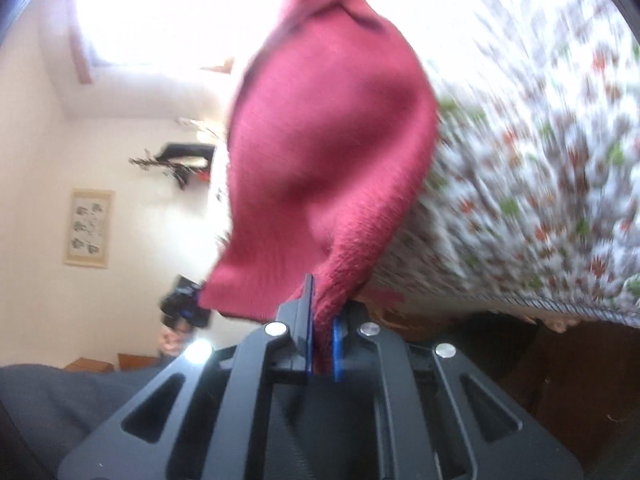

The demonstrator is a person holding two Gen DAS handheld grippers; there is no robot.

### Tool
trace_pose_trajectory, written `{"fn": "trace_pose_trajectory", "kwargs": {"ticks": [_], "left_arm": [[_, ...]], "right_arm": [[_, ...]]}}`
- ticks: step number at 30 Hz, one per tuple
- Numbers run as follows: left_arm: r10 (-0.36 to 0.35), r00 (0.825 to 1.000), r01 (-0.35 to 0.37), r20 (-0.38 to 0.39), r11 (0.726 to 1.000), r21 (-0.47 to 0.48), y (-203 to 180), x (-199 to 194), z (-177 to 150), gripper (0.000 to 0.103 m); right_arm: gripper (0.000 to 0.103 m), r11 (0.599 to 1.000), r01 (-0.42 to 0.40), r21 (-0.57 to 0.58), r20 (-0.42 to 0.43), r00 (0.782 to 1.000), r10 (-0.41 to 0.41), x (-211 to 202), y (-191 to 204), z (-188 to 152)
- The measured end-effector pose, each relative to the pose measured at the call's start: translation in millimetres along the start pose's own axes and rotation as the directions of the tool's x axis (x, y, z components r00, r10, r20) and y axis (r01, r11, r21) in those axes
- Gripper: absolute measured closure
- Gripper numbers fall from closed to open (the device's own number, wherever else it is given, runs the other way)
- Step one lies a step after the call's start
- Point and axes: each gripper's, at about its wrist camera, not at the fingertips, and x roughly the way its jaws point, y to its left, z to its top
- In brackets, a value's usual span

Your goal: Fold small clothes

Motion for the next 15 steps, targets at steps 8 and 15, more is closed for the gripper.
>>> {"fn": "trace_pose_trajectory", "kwargs": {"ticks": [8,15], "left_arm": [[-0.276,0.958,0.274,0.075,0.961,0.042,-53.6,14.4,14.1,0.097],[-0.323,0.928,0.318,0.185,0.946,0.058,-82.5,53.0,100.4,0.097]], "right_arm": [[0.097,0.991,-0.131,-0.010,0.139,0.982,0.131,-24.3,57.7,70.6],[0.097,0.990,-0.111,0.088,0.197,0.976,0.092,-0.4,62.3,158.4]]}}
